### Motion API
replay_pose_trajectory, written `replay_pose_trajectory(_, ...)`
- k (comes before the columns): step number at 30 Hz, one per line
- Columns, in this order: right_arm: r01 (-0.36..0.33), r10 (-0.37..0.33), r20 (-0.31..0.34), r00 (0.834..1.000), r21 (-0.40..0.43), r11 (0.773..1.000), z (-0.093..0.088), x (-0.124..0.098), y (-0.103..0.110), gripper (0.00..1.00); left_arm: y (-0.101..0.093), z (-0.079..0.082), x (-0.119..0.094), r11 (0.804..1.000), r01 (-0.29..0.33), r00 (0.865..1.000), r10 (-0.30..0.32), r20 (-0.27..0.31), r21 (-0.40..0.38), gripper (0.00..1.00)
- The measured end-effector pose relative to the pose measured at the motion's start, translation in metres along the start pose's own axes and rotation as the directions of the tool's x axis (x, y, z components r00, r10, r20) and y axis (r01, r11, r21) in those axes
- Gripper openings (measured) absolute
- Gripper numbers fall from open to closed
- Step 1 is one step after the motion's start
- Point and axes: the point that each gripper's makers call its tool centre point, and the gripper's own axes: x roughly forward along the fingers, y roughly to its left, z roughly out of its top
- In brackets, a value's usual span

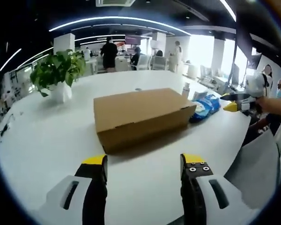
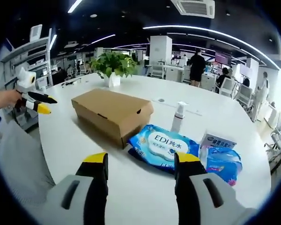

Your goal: Operate the shoe box by opening the lid, removing the specified soft item, and placing it in the target area until the item is outside and the box remains undamaged.

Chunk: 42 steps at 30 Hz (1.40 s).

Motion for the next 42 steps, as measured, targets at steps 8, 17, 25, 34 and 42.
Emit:
replay_pose_trajectory(8,0.043,-0.043,-0.010,0.999,0.029,0.999,-0.018,-0.026,-0.006,0.59,-0.012,-0.006,-0.011,1.000,-0.014,1.000,0.014,0.008,0.017,0.68)
replay_pose_trajectory(17,0.069,-0.070,0.006,0.998,0.062,0.996,-0.028,-0.056,-0.007,0.68,-0.024,-0.011,-0.027,0.999,-0.026,0.999,0.025,0.021,0.035,0.77)
replay_pose_trajectory(25,0.070,-0.071,0.011,0.997,0.049,0.996,-0.031,-0.071,-0.001,0.79,-0.036,-0.013,-0.035,0.997,-0.002,1.000,0.001,0.014,0.079,0.91)
replay_pose_trajectory(34,0.085,-0.086,0.013,0.996,0.072,0.994,-0.029,-0.078,-0.001,0.96,-0.037,-0.010,-0.043,0.998,-0.009,0.999,0.007,0.036,0.056,1.00)
replay_pose_trajectory(42,0.094,-0.096,0.038,0.995,0.046,0.994,-0.015,-0.086,-0.005,0.96,-0.036,0.000,-0.043,0.999,-0.026,0.997,0.023,0.072,0.047,1.00)
